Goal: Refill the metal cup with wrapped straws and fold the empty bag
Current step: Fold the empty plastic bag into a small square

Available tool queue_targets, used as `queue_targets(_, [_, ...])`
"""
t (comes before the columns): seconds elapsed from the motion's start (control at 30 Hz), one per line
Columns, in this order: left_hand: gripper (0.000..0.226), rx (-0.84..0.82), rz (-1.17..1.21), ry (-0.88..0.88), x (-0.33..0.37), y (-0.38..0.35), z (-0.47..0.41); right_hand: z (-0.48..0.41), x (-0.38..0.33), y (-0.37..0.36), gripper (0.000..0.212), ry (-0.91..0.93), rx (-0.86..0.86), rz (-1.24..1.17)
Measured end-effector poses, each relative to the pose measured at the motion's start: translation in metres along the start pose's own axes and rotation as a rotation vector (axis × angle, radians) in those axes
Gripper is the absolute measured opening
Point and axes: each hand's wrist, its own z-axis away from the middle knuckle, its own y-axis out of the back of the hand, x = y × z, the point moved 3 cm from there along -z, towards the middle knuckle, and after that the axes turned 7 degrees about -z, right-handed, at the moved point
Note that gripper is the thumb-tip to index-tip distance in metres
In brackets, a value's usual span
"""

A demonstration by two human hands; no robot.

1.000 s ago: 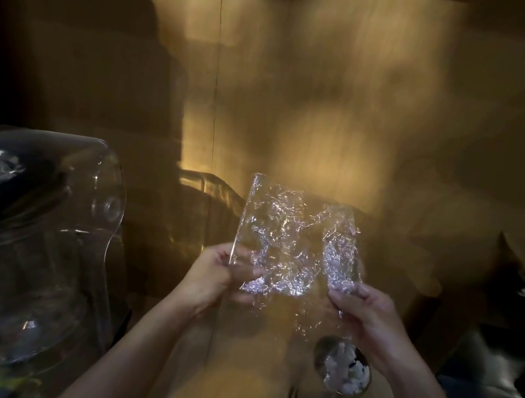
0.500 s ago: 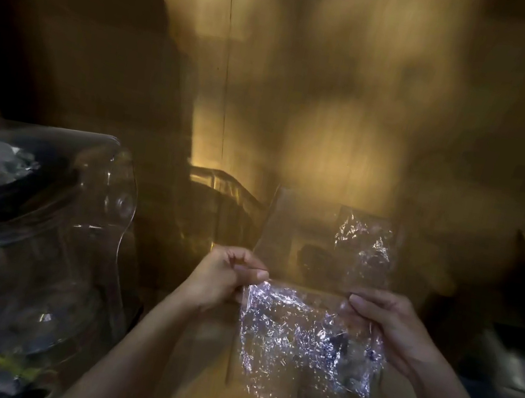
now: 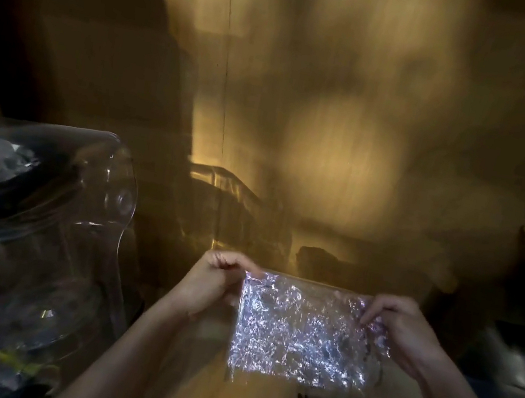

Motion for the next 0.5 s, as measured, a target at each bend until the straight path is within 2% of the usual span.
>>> queue_targets(0.07, [0.015, -0.006, 0.167, 0.133, -0.006, -0.002, 0.000, -0.001, -0.001, 0.000, 0.050, 0.022, 0.022, 0.003])
queue_targets(0.13, [0.033, -0.092, 0.201, 0.285, -0.015, -0.005, 0.002, -0.002, -0.001, 0.001, 0.050, 0.045, 0.074, -0.005])
queue_targets(0.2, [0.041, -0.141, 0.020, 0.328, -0.024, -0.008, 0.006, -0.002, -0.002, 0.000, 0.050, 0.058, 0.106, 0.012])
queue_targets(0.27, [0.038, -0.109, -0.063, 0.311, -0.027, -0.009, 0.011, -0.002, -0.005, -0.002, 0.051, 0.067, 0.088, 0.056])
queue_targets(0.37, [0.021, 0.034, -0.163, 0.212, -0.023, -0.005, 0.007, 0.001, -0.012, -0.006, 0.043, 0.043, -0.003, 0.126])
queue_targets(0.43, [0.021, 0.095, -0.228, 0.140, -0.016, 0.001, 0.006, 0.003, -0.015, -0.003, 0.038, 0.036, -0.030, 0.247])
queue_targets(0.5, [0.021, 0.096, -0.400, 0.067, -0.007, 0.004, 0.007, 0.006, -0.018, -0.001, 0.039, 0.043, -0.010, 0.365])
